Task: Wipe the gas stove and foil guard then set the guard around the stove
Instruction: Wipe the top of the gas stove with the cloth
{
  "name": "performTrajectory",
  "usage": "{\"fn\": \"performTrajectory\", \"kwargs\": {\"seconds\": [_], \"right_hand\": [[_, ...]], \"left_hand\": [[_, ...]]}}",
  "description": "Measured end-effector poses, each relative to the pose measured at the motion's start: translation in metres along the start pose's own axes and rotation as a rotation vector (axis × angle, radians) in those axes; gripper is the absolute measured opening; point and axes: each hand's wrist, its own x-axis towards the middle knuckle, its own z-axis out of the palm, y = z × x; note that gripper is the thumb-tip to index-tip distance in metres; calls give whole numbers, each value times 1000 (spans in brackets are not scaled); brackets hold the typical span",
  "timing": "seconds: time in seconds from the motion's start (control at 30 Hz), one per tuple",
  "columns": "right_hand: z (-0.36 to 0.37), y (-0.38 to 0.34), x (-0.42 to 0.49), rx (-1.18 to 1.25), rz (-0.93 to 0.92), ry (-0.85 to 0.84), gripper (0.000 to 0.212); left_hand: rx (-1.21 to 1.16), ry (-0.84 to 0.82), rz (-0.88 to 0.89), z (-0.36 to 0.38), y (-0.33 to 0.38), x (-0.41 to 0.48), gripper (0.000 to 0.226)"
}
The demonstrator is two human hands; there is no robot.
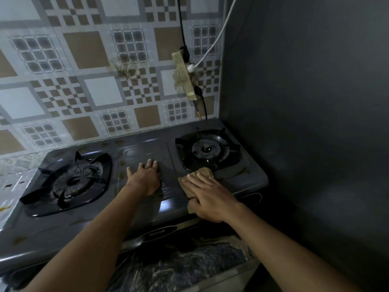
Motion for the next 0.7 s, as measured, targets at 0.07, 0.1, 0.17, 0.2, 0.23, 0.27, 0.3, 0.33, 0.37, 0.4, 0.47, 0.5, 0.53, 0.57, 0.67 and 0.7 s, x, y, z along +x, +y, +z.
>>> {"fn": "performTrajectory", "kwargs": {"seconds": [0.07,0.1,0.17,0.2,0.23,0.27,0.3,0.33,0.37,0.4,0.47,0.5,0.53,0.57,0.67,0.7], "right_hand": [[-2,13,-10,-19,17,12,67],[-3,19,-13,-31,23,15,67],[-6,33,-20,-38,44,12,67],[-9,42,-25,-37,62,12,67],[-11,50,-28,-37,81,15,67],[-14,58,-31,-41,98,20,67],[-17,67,-33,-50,113,23,67],[-19,75,-35,-57,124,18,67],[-21,81,-35,-62,131,5,67],[-22,85,-35,-62,132,-10,66],[-24,91,-35,-66,127,-13,68],[-25,95,-35,-72,133,-5,69],[-27,100,-36,-77,151,3,67],[-29,107,-36,-77,180,8,65],[-31,125,-36,-56,253,19,79],[-32,126,-35,-39,257,30,82]], "left_hand": [[-1,-21,-13,0,3,-1,62],[-4,-25,-20,0,3,-1,63],[-12,-32,-37,1,4,-2,64],[-13,-34,-43,1,6,-2,65],[-14,-36,-47,1,8,-2,65],[-15,-35,-51,2,8,-2,66],[-15,-33,-53,1,9,-3,66],[-14,-33,-55,1,9,-4,66],[-15,-33,-56,0,10,-4,67],[-15,-36,-55,0,10,-5,67],[-13,-40,-56,-1,10,-6,69],[-12,-40,-58,-1,11,-6,69],[-13,-39,-59,-1,10,-6,69],[-15,-39,-60,-1,10,-6,70],[-16,-39,-64,-1,11,-6,71],[-14,-39,-68,-2,12,-6,71]]}}
